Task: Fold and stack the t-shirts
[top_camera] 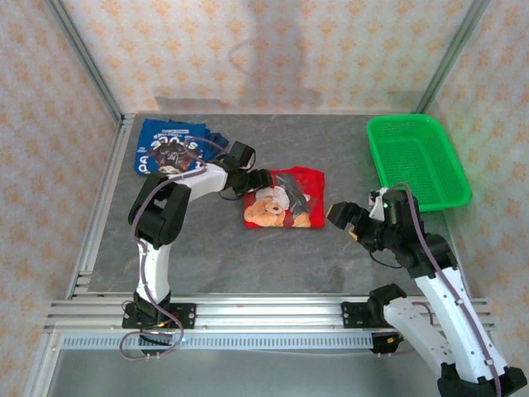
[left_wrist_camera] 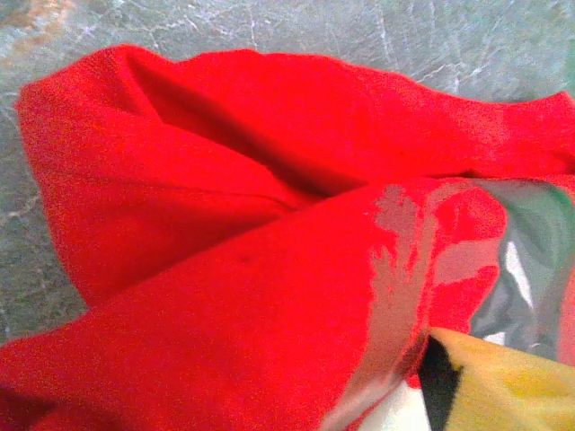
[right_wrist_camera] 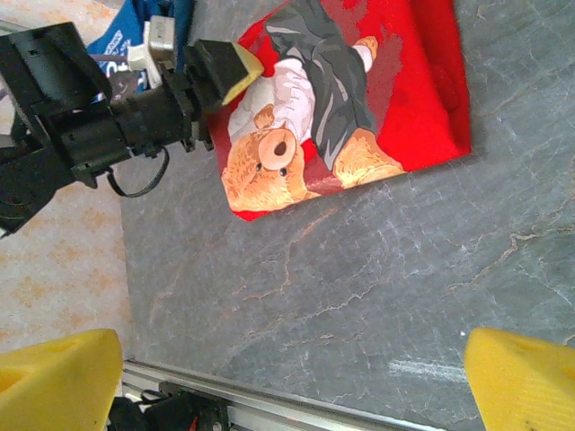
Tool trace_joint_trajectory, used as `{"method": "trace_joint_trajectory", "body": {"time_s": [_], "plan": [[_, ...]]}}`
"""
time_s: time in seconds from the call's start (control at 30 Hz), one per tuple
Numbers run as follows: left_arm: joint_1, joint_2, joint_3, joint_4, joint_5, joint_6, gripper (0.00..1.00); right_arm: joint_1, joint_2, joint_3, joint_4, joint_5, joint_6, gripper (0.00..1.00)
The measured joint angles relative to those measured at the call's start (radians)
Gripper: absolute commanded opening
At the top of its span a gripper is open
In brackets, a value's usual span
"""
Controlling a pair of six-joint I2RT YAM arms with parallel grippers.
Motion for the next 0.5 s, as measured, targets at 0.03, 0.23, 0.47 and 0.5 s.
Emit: {"method": "trace_joint_trajectory", "body": {"time_s": [0.03,0.23,0.47,0.5], "plan": [[0.000,0.005,0.015,-0.025,-0.006,0.015,0.62,0.000,0.000,0.008,-0.003,0.000,0.000,0.97],[-0.005,0.072,0.137,-0.192,-0.057,0.088,0.06,0.000,-0.003,0.027,-0.014,0.011,0.000,0.97],[-0.014,0.086,0.248,-0.405,-0.193,0.209,0.00,0.000,-0.003,0.031,-0.014,0.019,0.010,0.99],[-0.013,0.086,0.271,-0.447,-0.225,0.236,0.00,0.000,-0.003,0.031,-0.014,0.019,0.013,0.99]]}}
